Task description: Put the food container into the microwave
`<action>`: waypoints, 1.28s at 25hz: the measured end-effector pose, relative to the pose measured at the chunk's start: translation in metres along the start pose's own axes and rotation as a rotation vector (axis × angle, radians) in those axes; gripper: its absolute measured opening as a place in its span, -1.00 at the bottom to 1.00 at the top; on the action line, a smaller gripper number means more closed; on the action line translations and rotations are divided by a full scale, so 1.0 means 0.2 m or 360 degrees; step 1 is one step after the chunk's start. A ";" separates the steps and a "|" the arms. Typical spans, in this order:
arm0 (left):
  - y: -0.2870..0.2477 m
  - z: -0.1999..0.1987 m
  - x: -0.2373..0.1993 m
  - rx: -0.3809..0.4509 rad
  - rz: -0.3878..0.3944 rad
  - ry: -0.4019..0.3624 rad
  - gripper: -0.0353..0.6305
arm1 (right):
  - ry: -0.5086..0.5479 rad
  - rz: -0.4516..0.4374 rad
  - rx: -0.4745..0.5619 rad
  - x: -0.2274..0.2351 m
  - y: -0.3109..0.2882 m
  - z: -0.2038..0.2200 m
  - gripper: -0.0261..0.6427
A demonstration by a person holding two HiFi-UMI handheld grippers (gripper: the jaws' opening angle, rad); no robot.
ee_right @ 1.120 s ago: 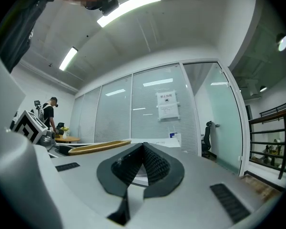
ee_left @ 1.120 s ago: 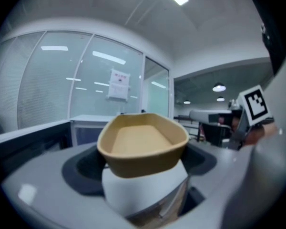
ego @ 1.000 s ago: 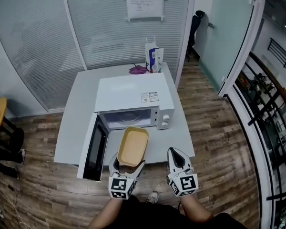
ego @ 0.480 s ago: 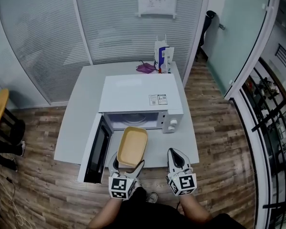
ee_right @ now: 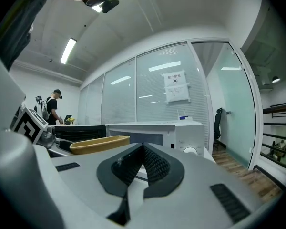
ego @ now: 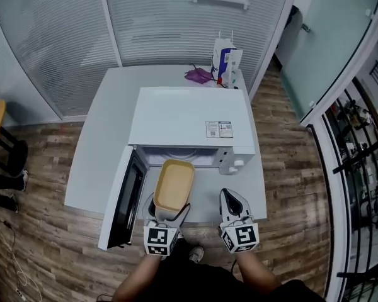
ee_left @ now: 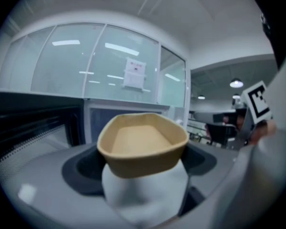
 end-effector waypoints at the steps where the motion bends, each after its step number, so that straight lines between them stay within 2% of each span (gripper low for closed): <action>1: -0.03 0.01 -0.02 -0.0006 -0.0006 0.0002 0.57 | -0.0002 -0.0007 -0.0011 0.00 -0.03 0.01 -0.93; 9: -0.23 0.03 -0.19 -0.0052 -0.0050 -0.0007 0.57 | 0.0012 -0.0063 -0.0089 0.00 -0.25 0.11 -0.93; 20: -0.54 0.06 -0.31 -0.0100 -0.0059 -0.0044 0.57 | 0.0008 -0.0112 -0.0161 0.00 -0.51 0.25 -0.93; 26: -0.71 0.08 -0.37 -0.0100 -0.0090 -0.0012 0.57 | -0.0025 -0.0086 -0.0147 0.00 -0.58 0.30 -0.93; 32: -0.85 0.06 -0.43 -0.0095 -0.0130 -0.0037 0.57 | -0.0008 -0.0085 -0.0181 0.01 -0.64 0.35 -0.93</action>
Point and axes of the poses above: the fingertips, and each gripper's own axes: y backward along the fingers, x to its right, z out of its underside, the point moved 2 cm from there along y, backward along the fingers, and after that the axes turned 11 degrees about y, right-handed, at the moved point
